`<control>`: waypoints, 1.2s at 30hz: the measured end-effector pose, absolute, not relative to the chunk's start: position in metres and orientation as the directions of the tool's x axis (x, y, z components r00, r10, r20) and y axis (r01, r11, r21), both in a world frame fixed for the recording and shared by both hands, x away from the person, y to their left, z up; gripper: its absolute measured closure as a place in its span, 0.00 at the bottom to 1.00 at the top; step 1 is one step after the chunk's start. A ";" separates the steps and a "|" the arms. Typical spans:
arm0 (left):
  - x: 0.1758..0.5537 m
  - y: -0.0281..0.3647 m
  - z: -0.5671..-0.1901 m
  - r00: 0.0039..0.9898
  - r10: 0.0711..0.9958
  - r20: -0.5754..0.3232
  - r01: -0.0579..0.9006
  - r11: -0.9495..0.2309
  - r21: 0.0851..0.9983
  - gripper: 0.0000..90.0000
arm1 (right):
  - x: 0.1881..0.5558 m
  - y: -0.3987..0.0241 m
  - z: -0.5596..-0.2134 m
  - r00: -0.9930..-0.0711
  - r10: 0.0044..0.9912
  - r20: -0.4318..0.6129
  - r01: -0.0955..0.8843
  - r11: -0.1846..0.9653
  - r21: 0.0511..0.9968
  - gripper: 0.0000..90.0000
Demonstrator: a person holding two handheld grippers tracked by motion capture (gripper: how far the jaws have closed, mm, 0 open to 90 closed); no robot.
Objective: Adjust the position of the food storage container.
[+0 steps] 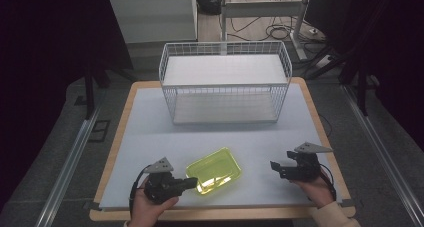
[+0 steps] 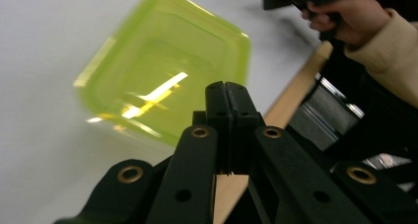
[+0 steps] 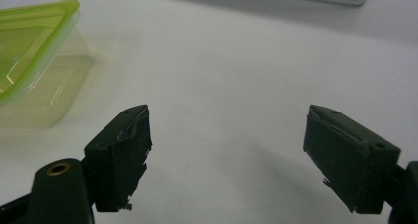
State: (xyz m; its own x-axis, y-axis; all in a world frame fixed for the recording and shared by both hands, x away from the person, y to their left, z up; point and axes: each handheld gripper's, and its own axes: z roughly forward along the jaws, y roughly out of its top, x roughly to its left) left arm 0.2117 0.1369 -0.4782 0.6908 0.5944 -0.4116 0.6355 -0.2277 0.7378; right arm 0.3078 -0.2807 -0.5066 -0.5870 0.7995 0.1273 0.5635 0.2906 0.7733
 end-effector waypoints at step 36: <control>0.213 0.089 -0.508 0.746 0.558 -0.365 0.632 -0.417 0.653 1.00 | 0.307 -0.277 -0.508 -0.595 0.798 0.098 0.553 0.317 0.770 0.20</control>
State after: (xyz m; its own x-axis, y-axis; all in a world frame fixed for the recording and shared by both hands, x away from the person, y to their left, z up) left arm 0.2126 0.0894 -0.5084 0.7455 0.5575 -0.3652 0.6319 -0.4172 0.6532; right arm 0.3067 -0.2768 -0.5076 -0.5947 0.7979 0.0985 0.5534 0.3175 0.7700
